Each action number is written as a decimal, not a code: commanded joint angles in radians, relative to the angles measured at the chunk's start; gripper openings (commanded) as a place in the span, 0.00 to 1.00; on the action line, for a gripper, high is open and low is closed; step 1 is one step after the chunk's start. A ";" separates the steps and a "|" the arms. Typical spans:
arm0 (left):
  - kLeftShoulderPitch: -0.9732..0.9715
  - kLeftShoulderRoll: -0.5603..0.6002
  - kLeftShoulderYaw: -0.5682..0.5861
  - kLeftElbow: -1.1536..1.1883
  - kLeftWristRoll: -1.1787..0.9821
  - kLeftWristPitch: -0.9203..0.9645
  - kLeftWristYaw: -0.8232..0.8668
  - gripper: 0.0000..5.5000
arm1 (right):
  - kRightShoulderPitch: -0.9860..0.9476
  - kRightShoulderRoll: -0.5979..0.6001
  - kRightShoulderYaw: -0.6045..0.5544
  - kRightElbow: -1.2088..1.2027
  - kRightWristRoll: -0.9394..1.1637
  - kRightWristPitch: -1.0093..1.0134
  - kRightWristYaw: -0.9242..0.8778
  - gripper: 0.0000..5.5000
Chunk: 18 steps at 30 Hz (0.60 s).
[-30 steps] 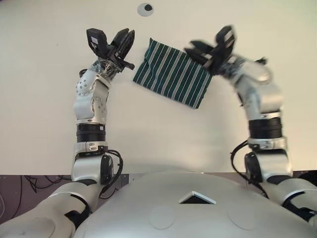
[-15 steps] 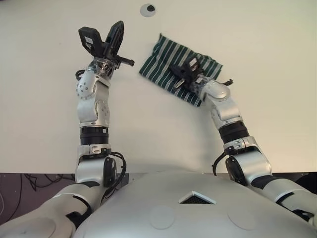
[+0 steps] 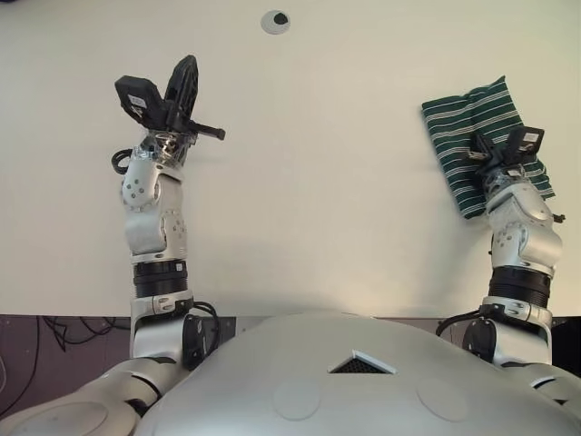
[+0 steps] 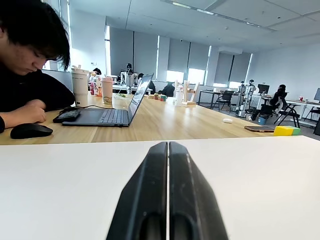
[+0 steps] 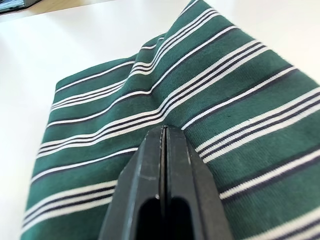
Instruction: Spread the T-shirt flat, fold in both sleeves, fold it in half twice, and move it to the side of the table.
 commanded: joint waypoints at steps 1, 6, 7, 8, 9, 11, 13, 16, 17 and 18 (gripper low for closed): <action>0.035 0.001 -0.024 -0.039 0.022 -0.014 0.005 0.00 | 0.067 0.019 -0.024 -0.054 0.007 -0.004 -0.030 0.00; 0.113 -0.020 -0.037 -0.127 0.079 -0.062 0.069 0.00 | 0.206 0.119 -0.007 -0.548 -0.022 -0.305 -0.065 0.00; 0.123 -0.027 -0.036 -0.137 0.094 -0.072 0.089 0.00 | 0.235 0.137 0.013 -0.628 -0.045 -0.349 -0.081 0.00; 0.131 -0.035 -0.036 -0.143 0.109 -0.080 0.110 0.00 | 0.262 0.165 0.042 -0.690 -0.071 -0.387 -0.098 0.00; 0.136 -0.045 -0.038 -0.145 0.112 -0.088 0.121 0.00 | 0.285 0.191 0.069 -0.733 -0.092 -0.421 -0.115 0.00; 0.146 -0.062 -0.046 -0.150 0.120 -0.088 0.147 0.00 | 0.316 0.232 0.116 -0.746 -0.142 -0.492 -0.138 0.00; 0.170 -0.064 -0.063 -0.135 0.165 -0.105 0.171 0.00 | 0.336 0.244 0.145 -0.667 -0.212 -0.581 -0.150 0.00; 0.202 -0.028 -0.081 -0.101 0.236 -0.143 0.168 0.00 | 0.355 0.219 0.147 -0.569 -0.281 -0.665 -0.153 0.00; 0.216 -0.018 -0.083 -0.107 0.252 -0.158 0.166 0.00 | 0.363 0.220 0.147 -0.566 -0.286 -0.663 -0.155 0.00; 0.237 -0.011 -0.083 -0.122 0.260 -0.169 0.164 0.00 | 0.376 0.222 0.151 -0.573 -0.291 -0.658 -0.154 0.00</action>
